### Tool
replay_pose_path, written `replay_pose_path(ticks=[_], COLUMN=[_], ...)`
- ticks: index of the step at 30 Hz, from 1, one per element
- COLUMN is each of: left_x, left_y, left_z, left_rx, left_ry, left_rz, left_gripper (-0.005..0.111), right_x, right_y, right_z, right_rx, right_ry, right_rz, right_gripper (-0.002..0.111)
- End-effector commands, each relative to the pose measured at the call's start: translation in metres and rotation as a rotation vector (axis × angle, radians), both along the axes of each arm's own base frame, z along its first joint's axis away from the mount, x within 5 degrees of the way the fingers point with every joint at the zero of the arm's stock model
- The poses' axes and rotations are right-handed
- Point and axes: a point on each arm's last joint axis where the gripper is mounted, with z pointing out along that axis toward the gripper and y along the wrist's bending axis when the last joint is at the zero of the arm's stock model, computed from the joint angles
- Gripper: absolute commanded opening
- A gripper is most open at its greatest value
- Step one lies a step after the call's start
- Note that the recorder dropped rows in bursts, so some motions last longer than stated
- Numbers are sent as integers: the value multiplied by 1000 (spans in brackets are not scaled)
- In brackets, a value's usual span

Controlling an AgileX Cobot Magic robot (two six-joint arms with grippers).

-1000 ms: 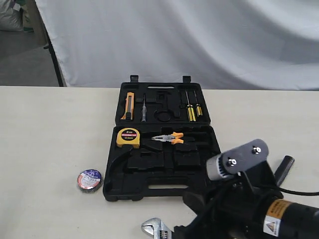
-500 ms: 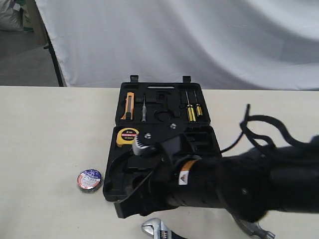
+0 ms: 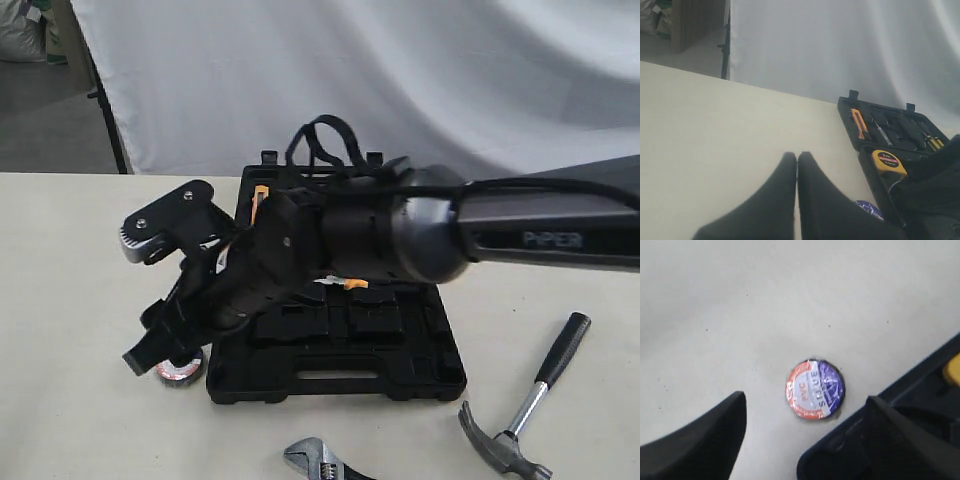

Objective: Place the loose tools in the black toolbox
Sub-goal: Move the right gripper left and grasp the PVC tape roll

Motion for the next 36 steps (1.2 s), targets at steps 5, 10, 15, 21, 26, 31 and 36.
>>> replay_pose_path(ticks=[5, 10, 15, 21, 26, 31, 36], left_x=[-1, -1, -1, -1, -1, -1, -1], left_y=[1, 1, 1, 1, 1, 1, 1], left_z=[2, 2, 2, 2, 2, 2, 2], left_rx=[2, 2, 2, 2, 2, 2, 2], left_ry=[-13, -13, -13, -13, -13, -13, -13], left_rz=[26, 26, 26, 26, 26, 26, 26], left_gripper=[1, 1, 1, 1, 1, 1, 1], right_x=[30, 37, 35, 34, 35, 35, 35], right_y=[56, 60, 58, 57, 57, 56, 55], right_z=[-25, -45, -58, -61, -80, -92, -79], right_rx=[-165, -262, -307, -319, -348, -382, -369], right_ry=[54, 41, 81, 97, 103, 112, 103], right_rz=[158, 201, 212, 214, 217, 225, 225], right_gripper=[80, 82, 82, 82, 82, 63, 18])
